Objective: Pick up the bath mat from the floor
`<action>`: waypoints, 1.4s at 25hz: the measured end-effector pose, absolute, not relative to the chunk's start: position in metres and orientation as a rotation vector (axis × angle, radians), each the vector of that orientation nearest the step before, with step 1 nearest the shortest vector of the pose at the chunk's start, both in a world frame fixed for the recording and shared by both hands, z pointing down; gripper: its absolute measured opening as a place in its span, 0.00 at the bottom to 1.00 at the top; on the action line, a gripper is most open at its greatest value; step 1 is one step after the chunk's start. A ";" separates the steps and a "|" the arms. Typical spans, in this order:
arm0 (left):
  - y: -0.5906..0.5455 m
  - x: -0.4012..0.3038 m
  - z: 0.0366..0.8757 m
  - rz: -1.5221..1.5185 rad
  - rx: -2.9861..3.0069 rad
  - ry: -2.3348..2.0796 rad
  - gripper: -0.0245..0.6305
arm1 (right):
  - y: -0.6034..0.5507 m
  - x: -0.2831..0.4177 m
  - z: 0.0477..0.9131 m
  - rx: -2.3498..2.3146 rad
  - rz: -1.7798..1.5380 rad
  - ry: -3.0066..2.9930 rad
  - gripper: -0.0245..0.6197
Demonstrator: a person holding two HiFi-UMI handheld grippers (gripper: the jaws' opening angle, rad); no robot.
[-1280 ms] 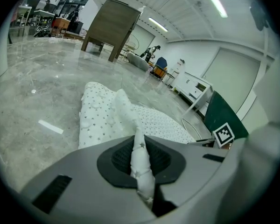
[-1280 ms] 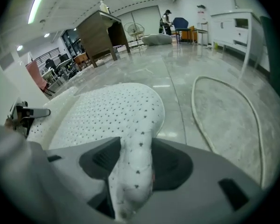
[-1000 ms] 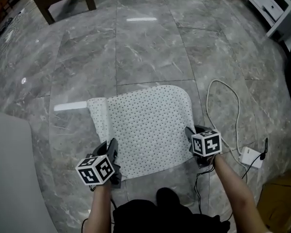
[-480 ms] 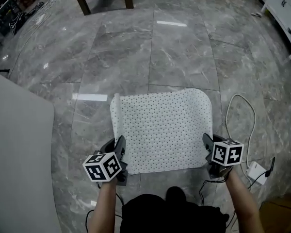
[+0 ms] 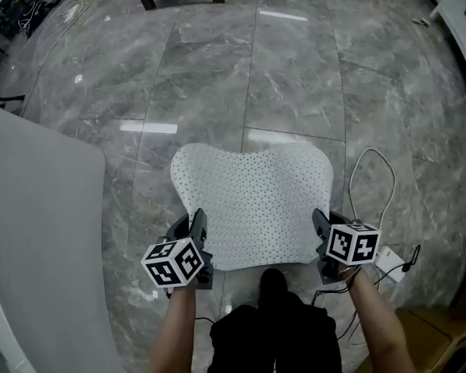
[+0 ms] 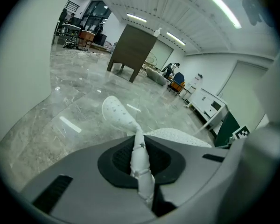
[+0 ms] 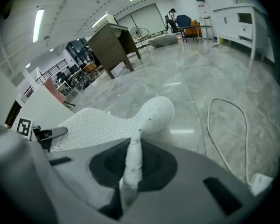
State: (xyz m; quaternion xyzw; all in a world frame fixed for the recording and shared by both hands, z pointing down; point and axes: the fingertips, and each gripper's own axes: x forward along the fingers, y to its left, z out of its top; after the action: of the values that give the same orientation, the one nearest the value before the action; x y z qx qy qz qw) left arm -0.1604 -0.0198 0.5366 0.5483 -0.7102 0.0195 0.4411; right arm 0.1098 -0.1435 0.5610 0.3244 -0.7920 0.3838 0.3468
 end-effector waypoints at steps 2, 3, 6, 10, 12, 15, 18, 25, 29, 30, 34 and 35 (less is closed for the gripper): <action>-0.014 -0.153 0.508 0.066 1.335 -1.753 0.07 | -0.137 0.109 0.532 0.825 1.022 -2.037 0.07; -0.010 -0.150 0.491 0.071 1.320 -1.750 0.07 | -0.133 0.109 0.514 0.817 1.036 -2.030 0.07; 0.004 -0.145 0.428 0.076 1.279 -1.753 0.07 | -0.121 0.111 0.453 0.797 1.084 -2.016 0.07; 0.022 -0.144 0.333 0.086 1.252 -1.781 0.07 | -0.112 0.114 0.361 0.797 1.102 -2.029 0.07; 0.024 -0.145 0.285 0.096 1.259 -1.800 0.07 | -0.112 0.113 0.314 0.781 1.062 -2.052 0.07; 0.022 -0.142 0.213 0.088 1.274 -1.811 0.07 | -0.112 0.112 0.242 0.761 1.031 -2.089 0.07; 0.013 -0.139 0.144 0.075 1.303 -1.830 0.07 | -0.118 0.107 0.174 0.760 1.033 -2.144 0.07; 0.007 -0.131 0.034 0.016 1.341 -1.892 0.07 | -0.127 0.115 0.064 0.795 1.050 -2.254 0.07; -0.006 -0.131 -0.009 0.016 1.388 -1.932 0.07 | -0.141 0.124 0.024 0.838 1.042 -2.321 0.07; -0.006 -0.129 -0.018 0.023 1.402 -1.937 0.07 | -0.141 0.128 0.016 0.848 1.040 -2.329 0.07; -0.011 -0.127 -0.051 0.025 1.472 -1.955 0.07 | -0.142 0.136 -0.015 0.890 1.016 -2.380 0.07; -0.012 -0.127 -0.058 0.021 1.488 -1.959 0.07 | -0.142 0.137 -0.023 0.899 1.006 -2.394 0.07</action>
State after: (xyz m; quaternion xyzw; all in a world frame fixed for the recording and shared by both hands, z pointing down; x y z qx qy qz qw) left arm -0.1270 -0.0121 -0.0583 0.5701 -0.7505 0.0081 0.3341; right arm 0.1366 -0.1424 -0.0227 0.3209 -0.8544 0.3589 0.1954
